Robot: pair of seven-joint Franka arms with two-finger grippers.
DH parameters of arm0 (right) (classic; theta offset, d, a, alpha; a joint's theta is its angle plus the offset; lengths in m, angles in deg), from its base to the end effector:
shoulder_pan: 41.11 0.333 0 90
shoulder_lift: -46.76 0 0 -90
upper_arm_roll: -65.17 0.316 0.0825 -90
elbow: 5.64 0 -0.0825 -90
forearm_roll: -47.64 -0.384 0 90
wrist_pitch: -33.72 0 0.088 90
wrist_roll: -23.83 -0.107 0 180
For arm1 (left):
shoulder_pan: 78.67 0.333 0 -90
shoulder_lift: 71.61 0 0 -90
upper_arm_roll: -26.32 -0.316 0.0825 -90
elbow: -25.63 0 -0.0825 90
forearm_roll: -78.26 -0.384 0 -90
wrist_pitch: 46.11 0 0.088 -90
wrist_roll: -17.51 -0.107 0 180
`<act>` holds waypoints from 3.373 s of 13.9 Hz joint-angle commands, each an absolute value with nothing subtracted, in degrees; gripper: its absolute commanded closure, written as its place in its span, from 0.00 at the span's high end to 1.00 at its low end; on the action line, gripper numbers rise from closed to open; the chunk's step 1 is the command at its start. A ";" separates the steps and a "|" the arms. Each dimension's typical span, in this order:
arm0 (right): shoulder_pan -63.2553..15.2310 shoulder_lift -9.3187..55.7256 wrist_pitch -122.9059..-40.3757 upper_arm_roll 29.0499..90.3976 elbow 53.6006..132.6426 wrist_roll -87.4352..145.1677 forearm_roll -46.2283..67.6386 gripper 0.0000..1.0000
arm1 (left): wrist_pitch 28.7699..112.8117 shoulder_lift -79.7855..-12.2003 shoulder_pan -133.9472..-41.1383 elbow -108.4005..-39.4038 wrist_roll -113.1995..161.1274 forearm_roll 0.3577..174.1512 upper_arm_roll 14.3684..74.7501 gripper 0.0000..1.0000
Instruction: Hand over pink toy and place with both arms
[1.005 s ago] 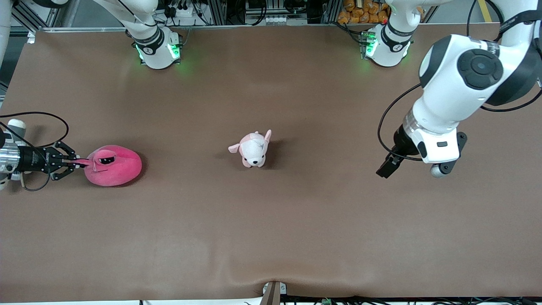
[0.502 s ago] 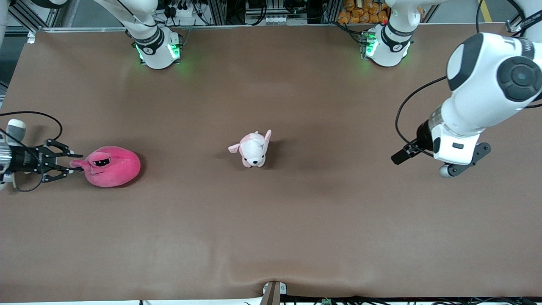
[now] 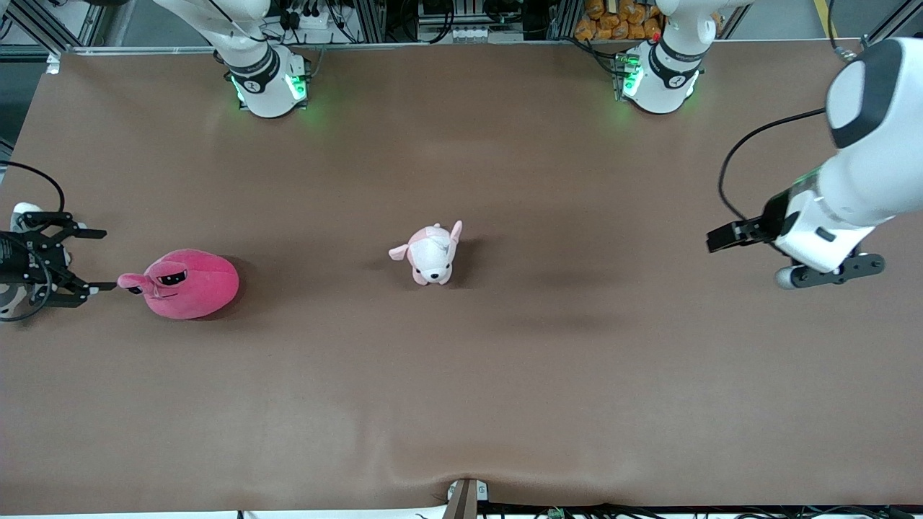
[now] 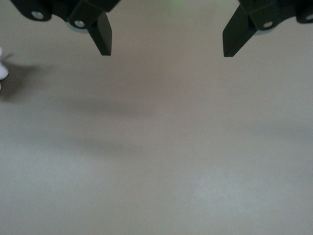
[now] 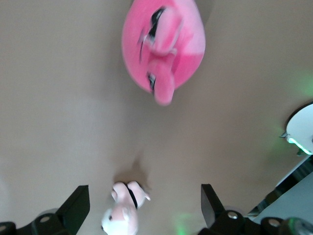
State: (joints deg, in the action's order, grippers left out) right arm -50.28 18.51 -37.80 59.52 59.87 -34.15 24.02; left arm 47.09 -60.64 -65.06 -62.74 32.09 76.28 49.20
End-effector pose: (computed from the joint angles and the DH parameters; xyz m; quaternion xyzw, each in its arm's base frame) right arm 0.6470 -0.1013 0.5066 -0.7931 0.5504 0.2421 0.0972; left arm 0.6021 -0.0752 0.5390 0.9977 0.0461 -0.0492 0.0100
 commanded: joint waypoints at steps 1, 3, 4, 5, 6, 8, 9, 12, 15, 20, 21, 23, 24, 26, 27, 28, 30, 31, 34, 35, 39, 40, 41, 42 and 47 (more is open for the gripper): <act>-46.83 20.55 -34.23 59.19 55.45 -33.82 28.10 1.00 | 41.27 -61.51 -62.94 -59.36 20.99 77.47 49.26 1.00; -44.29 24.33 -32.48 59.55 55.54 -33.56 29.27 1.00 | 38.11 -61.42 -61.27 -55.51 19.27 77.73 49.35 1.00; -44.19 26.34 -30.55 60.07 55.88 -33.30 28.75 1.00 | 36.70 -61.42 -61.27 -54.18 19.36 77.91 49.35 1.00; -43.66 27.50 -29.14 60.16 55.89 -30.77 28.92 1.00 | 36.42 -61.51 -61.27 -54.08 19.45 77.82 49.44 1.00; -42.35 28.12 -28.86 59.55 55.97 -25.87 29.96 1.00 | 36.42 -61.68 -61.27 -54.00 19.53 77.82 49.44 1.00; -40.50 30.83 -29.21 60.16 56.58 -15.69 38.28 1.00 | 36.51 -61.86 -61.53 -53.82 19.62 77.65 49.61 1.00; -40.50 32.33 -29.39 60.34 57.55 -7.62 40.24 1.00 | 36.51 -61.95 -61.70 -53.30 19.27 77.65 49.87 1.00; -40.76 36.20 -29.57 58.42 61.06 4.82 42.27 1.00 | 36.51 -64.40 -62.14 -52.85 18.39 78.09 50.49 1.00; -40.67 41.72 -32.79 58.05 67.37 12.82 44.29 1.00 | 36.94 -64.58 -62.06 -52.68 19.27 78.17 51.90 1.00; -38.65 50.27 -43.00 56.65 79.27 14.25 44.56 1.00 | 36.17 -64.93 -61.44 -52.85 18.92 78.17 51.11 1.00; -38.91 50.27 -44.14 56.56 79.35 15.04 44.56 1.00 | 33.29 -65.20 -61.35 -52.85 18.75 78.17 50.85 1.00; -39.96 48.87 -43.72 56.30 75.87 16.96 44.12 1.00 | 31.41 -65.37 -63.19 -52.76 18.48 78.09 48.75 1.00; -39.88 48.60 -43.63 56.47 72.36 18.72 44.21 1.00 | 31.41 -66.16 -66.16 -52.76 18.48 77.91 46.21 1.00; -39.79 48.51 -43.63 56.65 70.92 18.38 44.56 1.00 | 31.32 -69.23 -72.49 -52.94 18.48 77.65 40.23 1.00; -39.97 48.51 -43.63 56.21 70.83 18.47 44.04 1.00 | 31.32 -69.76 -74.34 -52.94 18.48 77.65 39.51 1.00; -39.88 48.60 -43.02 56.12 70.92 18.47 43.77 1.00 | 31.32 -70.38 -75.32 -53.03 18.57 77.56 39.51 1.00; -39.53 48.69 -40.91 56.73 70.92 18.30 44.03 1.00 | 31.32 -72.13 -76.47 -53.90 18.57 77.56 39.51 1.00; -39.35 48.69 -40.38 56.74 71.00 18.30 44.38 1.00 | 31.41 -73.27 -76.47 -55.47 18.48 77.56 39.51 1.00; -39.35 48.86 -39.85 56.82 71.35 18.65 44.82 1.00 | 34.03 -78.45 -76.56 -62.23 18.48 77.56 38.98 1.00; -39.61 48.86 -39.41 58.04 71.36 18.56 46.04 1.00 | 35.18 -80.12 -76.91 -64.61 18.48 77.56 38.89 1.00; -40.06 48.95 -39.76 64.71 71.44 18.65 53.23 1.00 | 35.37 -80.49 -81.29 -65.42 18.48 77.73 33.46 1.00; -40.40 48.95 -39.85 65.52 71.44 18.56 54.22 1.00 | 35.37 -79.97 -81.83 -65.33 18.39 78.17 32.31 1.00; -40.58 48.95 -39.85 65.44 71.44 18.56 54.06 1.00 | 35.37 -79.70 -81.75 -65.33 18.39 78.26 31.86 1.00; -40.41 48.95 -39.94 65.44 71.44 18.56 54.05 1.00 | 35.54 -79.00 -81.66 -65.07 18.39 78.35 31.60 1.00; -40.41 48.86 -39.94 63.94 71.62 18.21 52.04 1.00 | 36.68 -72.14 -81.39 -57.69 18.39 78.09 31.59 1.00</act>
